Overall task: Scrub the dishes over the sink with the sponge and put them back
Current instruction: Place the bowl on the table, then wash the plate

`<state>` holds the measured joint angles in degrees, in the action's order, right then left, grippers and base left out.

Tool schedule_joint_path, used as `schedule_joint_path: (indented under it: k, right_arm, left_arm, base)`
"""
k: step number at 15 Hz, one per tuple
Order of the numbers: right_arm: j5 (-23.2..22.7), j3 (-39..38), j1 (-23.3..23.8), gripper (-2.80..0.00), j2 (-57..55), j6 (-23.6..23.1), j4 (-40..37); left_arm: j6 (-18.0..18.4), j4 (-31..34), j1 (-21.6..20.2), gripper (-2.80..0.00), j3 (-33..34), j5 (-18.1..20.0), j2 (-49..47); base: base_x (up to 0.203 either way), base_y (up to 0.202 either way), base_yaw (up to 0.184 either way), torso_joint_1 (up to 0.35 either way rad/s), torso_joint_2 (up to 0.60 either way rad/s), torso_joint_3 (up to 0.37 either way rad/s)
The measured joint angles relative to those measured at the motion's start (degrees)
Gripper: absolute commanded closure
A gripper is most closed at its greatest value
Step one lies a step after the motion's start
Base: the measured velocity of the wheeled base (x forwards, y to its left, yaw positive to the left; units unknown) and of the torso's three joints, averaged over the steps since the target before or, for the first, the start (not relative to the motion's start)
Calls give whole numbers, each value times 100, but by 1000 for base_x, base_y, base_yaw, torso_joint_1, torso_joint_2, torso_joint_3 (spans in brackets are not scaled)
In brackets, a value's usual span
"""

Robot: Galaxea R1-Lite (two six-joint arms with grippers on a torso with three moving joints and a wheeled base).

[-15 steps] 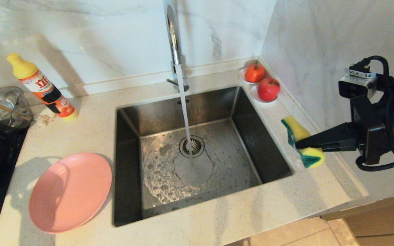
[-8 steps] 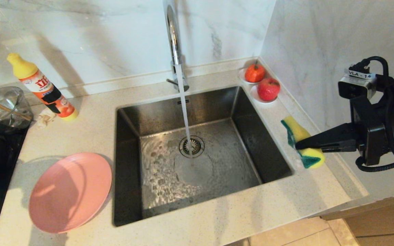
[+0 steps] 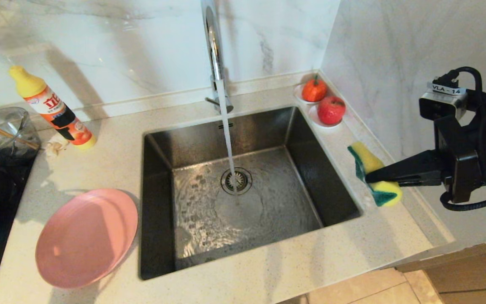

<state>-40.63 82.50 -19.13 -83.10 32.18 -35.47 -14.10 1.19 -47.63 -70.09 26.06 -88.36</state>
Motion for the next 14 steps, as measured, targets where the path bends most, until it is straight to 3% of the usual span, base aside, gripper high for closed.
schedule_joint_path:
  k: [6, 11, 12, 14]
  right_arm:
    - [9, -64, -2, 0, 6, 9, -15]
    - [11, -103, 0, 0, -10, 1, 23]
    - [9, -117, 0, 0, -17, -5, 26]
    - [9, -136, 2, 0, -35, -10, 25]
  left_arm:
    - [213, 1318, 1582, 0, -97, -16, 33]
    - [727, 1677, 1954, 0, 275, -400, -222]
    - [924, 1911, 1967, -280, 305, -453, -268]
    - [1113, 2077, 1969, -280, 364, -477, -305]
  base:
    - [0, 0, 0, 0, 0, 0]
    - [0, 0, 0, 0, 0, 0]
    - [0, 0, 0, 0, 0, 0]
    - [0, 0, 0, 0, 0, 0]
